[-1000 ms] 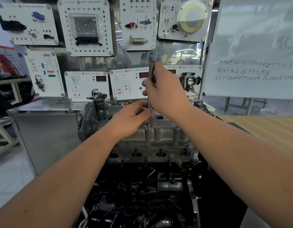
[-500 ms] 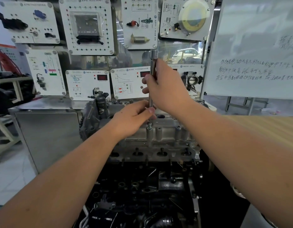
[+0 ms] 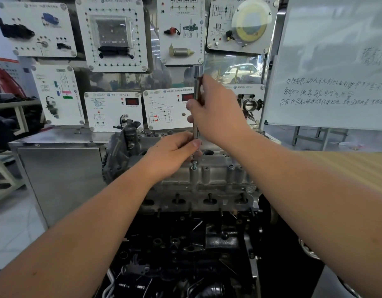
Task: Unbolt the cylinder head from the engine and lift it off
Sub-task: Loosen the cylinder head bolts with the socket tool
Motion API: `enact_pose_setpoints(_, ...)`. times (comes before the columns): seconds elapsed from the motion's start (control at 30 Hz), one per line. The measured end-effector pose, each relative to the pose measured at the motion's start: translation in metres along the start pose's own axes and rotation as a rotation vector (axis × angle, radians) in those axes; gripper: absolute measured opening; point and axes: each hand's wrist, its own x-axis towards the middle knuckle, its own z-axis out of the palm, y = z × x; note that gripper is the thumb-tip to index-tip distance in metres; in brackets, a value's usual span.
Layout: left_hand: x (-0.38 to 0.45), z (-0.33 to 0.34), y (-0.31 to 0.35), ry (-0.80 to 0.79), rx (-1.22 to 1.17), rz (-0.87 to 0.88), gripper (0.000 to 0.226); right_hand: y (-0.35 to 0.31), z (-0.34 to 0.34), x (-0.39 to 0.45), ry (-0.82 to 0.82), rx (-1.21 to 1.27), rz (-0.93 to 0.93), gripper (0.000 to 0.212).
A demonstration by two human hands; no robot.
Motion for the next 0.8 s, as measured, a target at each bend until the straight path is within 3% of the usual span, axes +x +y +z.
enact_pose_setpoints(0.2, -0.0017, -0.0035, 0.0011, -0.036, -0.023, 0.007, 0.017, -0.0019, -0.0015, -0.0007, -0.061, 0.021, -0.002, 0.013)
enact_pose_setpoints(0.37, -0.0012, 0.0015, 0.0013, 0.05, -0.017, -0.009, 0.052, -0.0026, -0.0003, -0.0049, 0.054, 0.037, -0.051, 0.038)
enact_pose_setpoints(0.5, 0.0012, 0.0015, -0.0042, 0.002, -0.015, -0.015, 0.04, 0.0005, -0.0029, -0.0004, 0.01, 0.056, -0.049, 0.02)
enact_pose_setpoints(0.67, -0.0003, -0.0034, -0.0016, -0.043, -0.077, 0.01, 0.041, -0.0008, -0.0025, -0.0025, -0.051, 0.131, -0.062, 0.015)
enact_pose_setpoints(0.8, -0.0021, 0.0014, 0.0024, 0.065, -0.084, 0.011, 0.055, -0.0014, 0.0023, -0.0044, 0.073, 0.003, -0.096, 0.044)
